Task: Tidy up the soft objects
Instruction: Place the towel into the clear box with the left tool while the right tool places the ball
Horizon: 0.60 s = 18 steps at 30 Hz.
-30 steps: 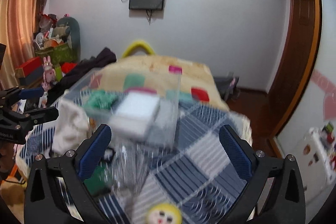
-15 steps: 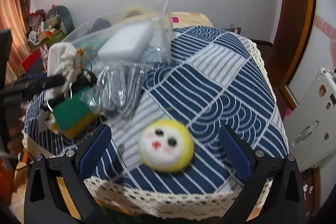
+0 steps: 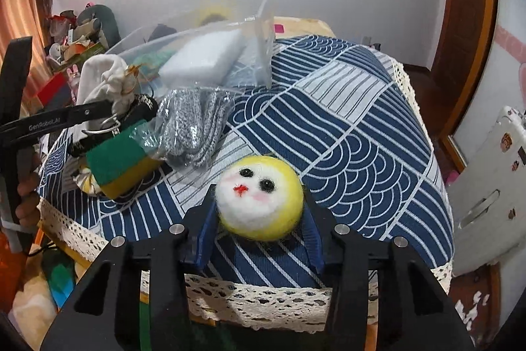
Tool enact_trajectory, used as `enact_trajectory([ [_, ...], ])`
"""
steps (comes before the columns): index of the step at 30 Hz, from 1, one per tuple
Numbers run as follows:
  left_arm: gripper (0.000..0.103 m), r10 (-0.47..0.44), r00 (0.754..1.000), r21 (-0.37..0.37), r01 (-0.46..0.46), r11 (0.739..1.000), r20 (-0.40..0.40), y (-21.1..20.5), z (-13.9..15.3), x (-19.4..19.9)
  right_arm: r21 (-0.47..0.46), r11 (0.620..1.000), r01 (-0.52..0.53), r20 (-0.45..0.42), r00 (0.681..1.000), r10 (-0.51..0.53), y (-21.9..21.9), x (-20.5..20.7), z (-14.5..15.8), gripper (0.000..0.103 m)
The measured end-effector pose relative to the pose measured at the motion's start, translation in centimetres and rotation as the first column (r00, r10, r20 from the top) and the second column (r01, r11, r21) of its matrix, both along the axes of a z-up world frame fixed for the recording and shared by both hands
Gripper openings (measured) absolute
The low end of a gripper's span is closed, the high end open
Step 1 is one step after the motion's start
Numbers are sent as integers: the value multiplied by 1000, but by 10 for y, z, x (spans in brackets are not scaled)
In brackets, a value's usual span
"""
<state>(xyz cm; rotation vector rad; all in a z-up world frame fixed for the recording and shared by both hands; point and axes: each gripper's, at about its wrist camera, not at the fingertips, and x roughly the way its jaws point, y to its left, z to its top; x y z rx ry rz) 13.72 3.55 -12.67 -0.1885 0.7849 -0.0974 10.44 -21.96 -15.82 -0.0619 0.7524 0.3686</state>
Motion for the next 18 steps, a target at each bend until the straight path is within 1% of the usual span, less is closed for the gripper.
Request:
enact_trajectory([
  [1, 34, 1, 1000, -6, -1, 1000, 7, 2, 1, -4, 0, 1000, -1, 8, 1000, 1, 1, 0, 2, 43],
  [2, 24, 1, 1000, -15, -1, 1000, 13, 4, 2, -6, -1, 1000, -5, 16, 1000, 5, 2, 1, 5, 43],
  [4, 24, -10, 1000, -29, 10, 1000, 10, 6, 4, -10, 1, 1000, -7, 36, 999, 7, 4, 4, 11, 43],
  [6, 23, 1, 1000, -38, 0, 999, 20, 9, 9, -14, 14, 1000, -14, 62, 998, 13, 6, 7, 20, 43],
  [10, 23, 25, 997, -16, -23, 1000, 76, 8, 22, -27, 31, 999, -29, 120, 992, 25, 13, 16, 36, 43],
  [18, 23, 41, 986, -7, -40, 999, 165, 16, 56, -41, 66, 996, -56, 203, 978, 42, 24, 35, 63, 43],
])
